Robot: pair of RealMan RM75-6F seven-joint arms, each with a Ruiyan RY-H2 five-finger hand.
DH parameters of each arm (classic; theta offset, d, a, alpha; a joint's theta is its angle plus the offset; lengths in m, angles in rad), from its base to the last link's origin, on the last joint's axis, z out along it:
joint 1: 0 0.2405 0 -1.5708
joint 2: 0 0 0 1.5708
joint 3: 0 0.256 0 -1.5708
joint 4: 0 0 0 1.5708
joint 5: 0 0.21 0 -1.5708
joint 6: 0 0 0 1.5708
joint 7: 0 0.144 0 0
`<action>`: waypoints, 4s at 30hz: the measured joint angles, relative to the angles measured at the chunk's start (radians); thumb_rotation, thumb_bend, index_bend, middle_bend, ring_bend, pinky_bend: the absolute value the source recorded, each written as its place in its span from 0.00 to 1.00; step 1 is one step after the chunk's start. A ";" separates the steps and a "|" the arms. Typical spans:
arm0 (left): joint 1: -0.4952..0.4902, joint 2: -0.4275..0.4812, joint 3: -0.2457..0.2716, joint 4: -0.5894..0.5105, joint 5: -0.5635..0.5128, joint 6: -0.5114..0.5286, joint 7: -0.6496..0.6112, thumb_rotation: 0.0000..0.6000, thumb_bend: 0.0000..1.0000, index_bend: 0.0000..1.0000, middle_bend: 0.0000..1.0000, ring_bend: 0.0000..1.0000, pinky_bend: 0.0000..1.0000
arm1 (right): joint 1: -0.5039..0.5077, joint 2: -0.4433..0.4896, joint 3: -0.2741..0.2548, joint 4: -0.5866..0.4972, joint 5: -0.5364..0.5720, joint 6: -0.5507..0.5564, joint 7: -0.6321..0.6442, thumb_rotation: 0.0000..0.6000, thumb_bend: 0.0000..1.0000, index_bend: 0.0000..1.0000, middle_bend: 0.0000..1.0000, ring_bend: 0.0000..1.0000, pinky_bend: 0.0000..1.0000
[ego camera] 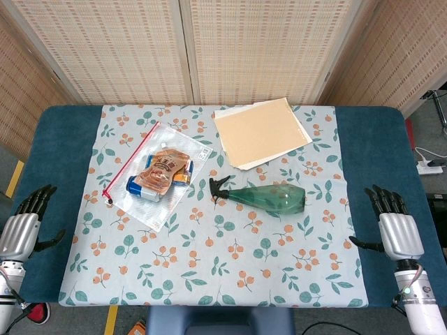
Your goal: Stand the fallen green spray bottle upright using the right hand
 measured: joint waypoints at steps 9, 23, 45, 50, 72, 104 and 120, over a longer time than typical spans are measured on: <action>0.007 0.010 0.002 -0.002 -0.005 0.001 -0.021 1.00 0.26 0.00 0.00 0.00 0.11 | 0.101 0.011 0.099 -0.085 0.058 -0.032 -0.152 1.00 0.00 0.21 0.24 0.12 0.19; 0.007 0.017 0.008 -0.005 0.005 -0.004 -0.036 1.00 0.26 0.00 0.00 0.00 0.11 | 0.595 -0.149 0.205 -0.195 0.569 -0.144 -0.914 1.00 0.00 0.33 0.29 0.19 0.26; 0.005 0.025 0.017 0.006 0.034 -0.005 -0.095 1.00 0.26 0.00 0.00 0.00 0.11 | 0.882 -0.602 0.063 0.133 0.759 0.051 -1.355 1.00 0.00 0.31 0.29 0.11 0.04; 0.004 0.026 0.018 0.007 0.034 -0.007 -0.100 1.00 0.26 0.00 0.00 0.00 0.11 | 0.883 -0.666 0.077 0.218 0.748 0.048 -1.307 1.00 0.00 0.32 0.29 0.11 0.00; -0.001 0.029 0.023 0.016 0.043 -0.014 -0.115 1.00 0.26 0.00 0.00 0.00 0.11 | 0.830 -0.951 0.262 0.582 0.769 0.059 -1.053 1.00 0.00 0.28 0.29 0.12 0.00; -0.002 0.038 0.032 0.023 0.047 -0.026 -0.154 1.00 0.26 0.00 0.00 0.00 0.12 | 0.884 -1.144 0.333 0.996 0.640 -0.131 -0.990 1.00 0.00 0.39 0.33 0.20 0.01; -0.001 0.040 0.033 0.020 0.041 -0.029 -0.150 1.00 0.26 0.00 0.00 0.00 0.14 | 0.873 -1.144 0.280 1.028 0.630 -0.137 -0.959 1.00 0.08 0.58 0.47 0.36 0.11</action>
